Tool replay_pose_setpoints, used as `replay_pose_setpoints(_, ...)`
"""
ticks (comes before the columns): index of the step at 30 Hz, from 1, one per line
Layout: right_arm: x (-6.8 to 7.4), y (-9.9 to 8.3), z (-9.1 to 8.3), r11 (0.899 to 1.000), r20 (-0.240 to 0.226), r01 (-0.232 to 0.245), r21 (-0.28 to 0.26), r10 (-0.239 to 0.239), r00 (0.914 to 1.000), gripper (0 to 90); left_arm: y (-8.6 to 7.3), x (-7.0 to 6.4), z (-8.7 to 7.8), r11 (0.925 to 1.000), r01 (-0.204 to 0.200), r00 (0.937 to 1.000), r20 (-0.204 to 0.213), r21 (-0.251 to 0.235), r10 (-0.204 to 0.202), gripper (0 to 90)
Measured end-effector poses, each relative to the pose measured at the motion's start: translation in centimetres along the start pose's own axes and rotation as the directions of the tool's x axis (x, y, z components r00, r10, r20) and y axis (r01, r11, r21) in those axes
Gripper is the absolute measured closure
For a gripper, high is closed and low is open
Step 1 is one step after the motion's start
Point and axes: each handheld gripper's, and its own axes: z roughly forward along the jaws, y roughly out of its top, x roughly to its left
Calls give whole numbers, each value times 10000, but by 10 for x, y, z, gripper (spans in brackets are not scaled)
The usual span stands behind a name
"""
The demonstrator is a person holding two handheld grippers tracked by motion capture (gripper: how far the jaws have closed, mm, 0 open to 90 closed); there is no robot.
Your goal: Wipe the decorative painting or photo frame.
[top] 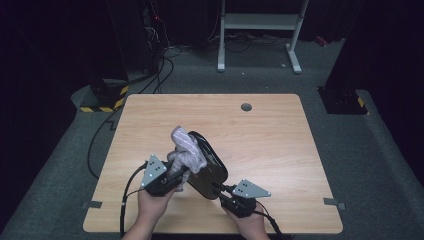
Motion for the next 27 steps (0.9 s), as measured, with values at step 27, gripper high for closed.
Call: replay_pose_setpoints(27,0,-1,0,10000,23,-11,25,11,10000,780,2,-68,-4,9938,-1101,9780,1766,-142,1108,673)
